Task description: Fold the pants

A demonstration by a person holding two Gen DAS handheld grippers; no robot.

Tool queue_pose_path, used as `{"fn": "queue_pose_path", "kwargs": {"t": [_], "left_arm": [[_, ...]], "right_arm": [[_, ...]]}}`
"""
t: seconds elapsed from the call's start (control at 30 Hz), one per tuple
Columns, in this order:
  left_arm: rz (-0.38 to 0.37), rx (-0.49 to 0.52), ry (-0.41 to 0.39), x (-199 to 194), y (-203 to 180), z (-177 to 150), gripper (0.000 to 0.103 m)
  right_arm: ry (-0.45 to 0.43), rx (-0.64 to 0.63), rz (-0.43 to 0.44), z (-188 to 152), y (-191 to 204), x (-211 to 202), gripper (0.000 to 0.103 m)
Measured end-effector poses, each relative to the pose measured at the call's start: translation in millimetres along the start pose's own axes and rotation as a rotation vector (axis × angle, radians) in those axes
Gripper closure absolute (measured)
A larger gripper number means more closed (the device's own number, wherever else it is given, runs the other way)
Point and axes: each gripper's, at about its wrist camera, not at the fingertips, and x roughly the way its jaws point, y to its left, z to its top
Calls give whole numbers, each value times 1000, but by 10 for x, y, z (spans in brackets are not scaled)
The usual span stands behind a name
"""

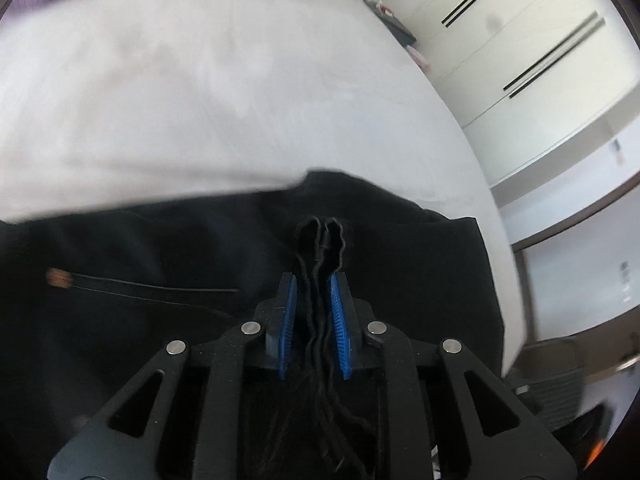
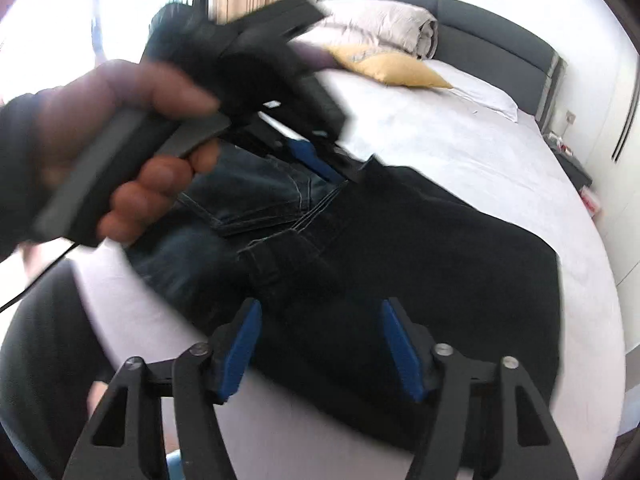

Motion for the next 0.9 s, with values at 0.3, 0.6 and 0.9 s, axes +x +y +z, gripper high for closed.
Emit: {"fn": "queue_pose_path", "kwargs": {"t": [0.3,0.6,0.9], "left_arm": [[-192,165,15,191,-879,-151,86],[-215,0,50,591,-553,-901,86],[-217,-50,-34,325,-528,-1087,86]], "right_arm": [[-152,692,439,-97,-1762,-244,35],[-12,871,474,-222,-2345,699,54],[-126,778,520,313,-2349,278,25]]}}
